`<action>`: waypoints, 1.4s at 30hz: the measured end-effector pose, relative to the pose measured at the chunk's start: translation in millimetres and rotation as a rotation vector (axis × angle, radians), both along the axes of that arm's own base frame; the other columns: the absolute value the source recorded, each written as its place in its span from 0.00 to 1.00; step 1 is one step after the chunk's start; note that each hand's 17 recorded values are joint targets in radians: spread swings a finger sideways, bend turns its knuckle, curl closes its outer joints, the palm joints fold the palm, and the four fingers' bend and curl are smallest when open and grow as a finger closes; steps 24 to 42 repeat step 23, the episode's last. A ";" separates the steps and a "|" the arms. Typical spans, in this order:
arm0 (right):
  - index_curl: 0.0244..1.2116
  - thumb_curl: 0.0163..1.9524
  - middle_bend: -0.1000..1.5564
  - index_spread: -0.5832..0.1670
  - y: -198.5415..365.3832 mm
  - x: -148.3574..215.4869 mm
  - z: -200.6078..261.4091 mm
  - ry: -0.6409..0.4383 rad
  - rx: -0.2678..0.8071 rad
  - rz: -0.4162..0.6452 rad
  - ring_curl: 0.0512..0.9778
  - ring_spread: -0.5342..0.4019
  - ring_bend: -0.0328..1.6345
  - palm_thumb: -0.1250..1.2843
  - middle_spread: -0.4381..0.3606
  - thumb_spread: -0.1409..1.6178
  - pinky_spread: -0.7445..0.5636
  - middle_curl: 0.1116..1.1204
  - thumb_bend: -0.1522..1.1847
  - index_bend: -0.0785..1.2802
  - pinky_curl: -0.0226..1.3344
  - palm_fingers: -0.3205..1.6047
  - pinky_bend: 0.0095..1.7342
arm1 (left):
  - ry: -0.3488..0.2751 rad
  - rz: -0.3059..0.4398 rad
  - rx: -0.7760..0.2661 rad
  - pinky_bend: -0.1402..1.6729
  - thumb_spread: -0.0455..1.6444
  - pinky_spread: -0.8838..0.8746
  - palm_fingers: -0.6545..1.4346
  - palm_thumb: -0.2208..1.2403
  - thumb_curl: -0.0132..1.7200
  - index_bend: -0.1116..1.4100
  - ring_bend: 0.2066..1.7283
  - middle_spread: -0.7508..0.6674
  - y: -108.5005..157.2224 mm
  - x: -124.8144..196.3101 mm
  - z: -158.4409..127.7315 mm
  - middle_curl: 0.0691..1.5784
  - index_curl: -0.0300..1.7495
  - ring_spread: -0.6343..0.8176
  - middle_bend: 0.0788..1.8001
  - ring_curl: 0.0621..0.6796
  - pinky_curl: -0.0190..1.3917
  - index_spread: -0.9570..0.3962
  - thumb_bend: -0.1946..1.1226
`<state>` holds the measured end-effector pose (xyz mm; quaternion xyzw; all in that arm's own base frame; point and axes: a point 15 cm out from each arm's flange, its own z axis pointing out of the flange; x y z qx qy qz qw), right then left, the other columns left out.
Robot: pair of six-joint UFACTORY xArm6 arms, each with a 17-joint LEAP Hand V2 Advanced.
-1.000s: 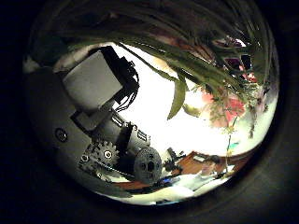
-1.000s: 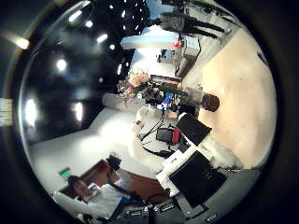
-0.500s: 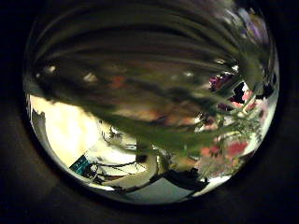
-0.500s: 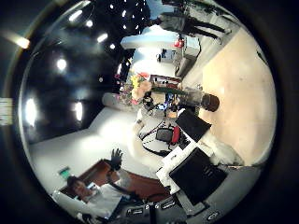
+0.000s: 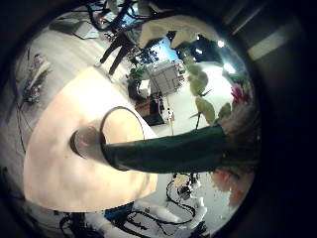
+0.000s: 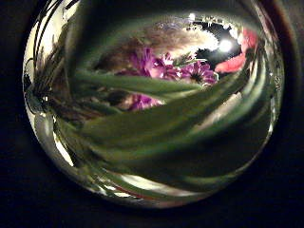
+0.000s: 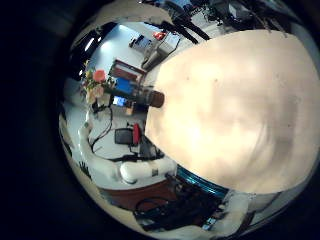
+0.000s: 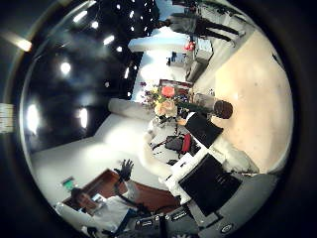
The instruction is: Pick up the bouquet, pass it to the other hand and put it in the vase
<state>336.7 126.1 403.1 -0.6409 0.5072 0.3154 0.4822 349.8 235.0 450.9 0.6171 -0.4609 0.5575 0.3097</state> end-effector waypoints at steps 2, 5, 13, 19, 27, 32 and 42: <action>0.25 0.26 0.22 0.35 0.3 -0.1 1.1 -0.003 0.002 -0.001 0.13 0.78 0.37 0.60 0.57 0.66 0.98 0.24 0.10 0.19 0.19 0.32 0.42 | 0.038 -0.020 0.023 0.27 0.54 0.95 0.22 0.25 0.21 0.15 0.19 0.94 -0.5 -6.7 -5.2 0.14 0.19 0.91 0.04 0.16 0.14 0.72 0.12; 0.25 0.26 0.22 0.34 1.1 -1.3 2.2 -0.007 0.003 0.005 0.13 0.78 0.37 0.60 0.54 0.66 0.98 0.24 0.10 0.19 0.18 0.33 0.43 | 0.123 -0.068 0.066 0.26 0.54 0.95 0.23 0.25 0.21 0.16 0.18 0.95 -3.5 -19.5 -15.9 0.12 0.18 0.91 0.04 0.16 0.13 0.73 0.12; 0.25 0.26 0.22 0.34 3.9 -5.7 2.0 -0.032 -0.001 0.033 0.13 0.78 0.36 0.60 0.54 0.66 0.97 0.24 0.10 0.19 0.17 0.34 0.42 | 0.309 -0.144 0.142 0.24 0.54 0.95 0.24 0.25 0.20 0.16 0.16 0.95 -16.4 -54.4 -38.5 0.09 0.16 0.93 0.04 0.16 0.12 0.74 0.12; 0.25 0.26 0.22 0.34 6.4 -12.2 1.5 -0.080 0.001 0.080 0.12 0.76 0.36 0.61 0.54 0.65 0.97 0.24 0.10 0.19 0.16 0.34 0.42 | 0.394 -0.037 0.195 0.24 0.55 0.96 0.24 0.25 0.20 0.16 0.15 0.95 -8.6 -62.3 -68.9 0.08 0.15 0.93 0.04 0.17 0.12 0.74 0.12; 0.26 0.26 0.22 0.33 6.1 -13.1 1.8 -0.117 -0.002 0.094 0.12 0.76 0.35 0.61 0.54 0.65 0.98 0.24 0.10 0.19 0.15 0.35 0.42 | 0.408 0.016 0.205 0.24 0.55 0.96 0.25 0.26 0.20 0.17 0.14 0.95 -11.1 -68.4 -73.9 0.07 0.15 0.93 0.04 0.17 0.12 0.75 0.13; 0.26 0.26 0.22 0.33 6.1 -13.1 1.8 -0.117 -0.002 0.094 0.12 0.76 0.35 0.61 0.54 0.65 0.98 0.24 0.10 0.19 0.15 0.35 0.42 | 0.408 0.016 0.205 0.24 0.55 0.96 0.25 0.26 0.20 0.17 0.14 0.95 -11.1 -68.4 -73.9 0.07 0.15 0.93 0.04 0.17 0.12 0.75 0.13; 0.26 0.26 0.22 0.33 6.1 -13.1 1.8 -0.117 -0.002 0.094 0.12 0.76 0.35 0.61 0.54 0.65 0.98 0.24 0.10 0.19 0.15 0.35 0.42 | 0.408 0.016 0.205 0.24 0.55 0.96 0.25 0.26 0.20 0.17 0.14 0.95 -11.1 -68.4 -73.9 0.07 0.15 0.93 0.04 0.17 0.12 0.75 0.13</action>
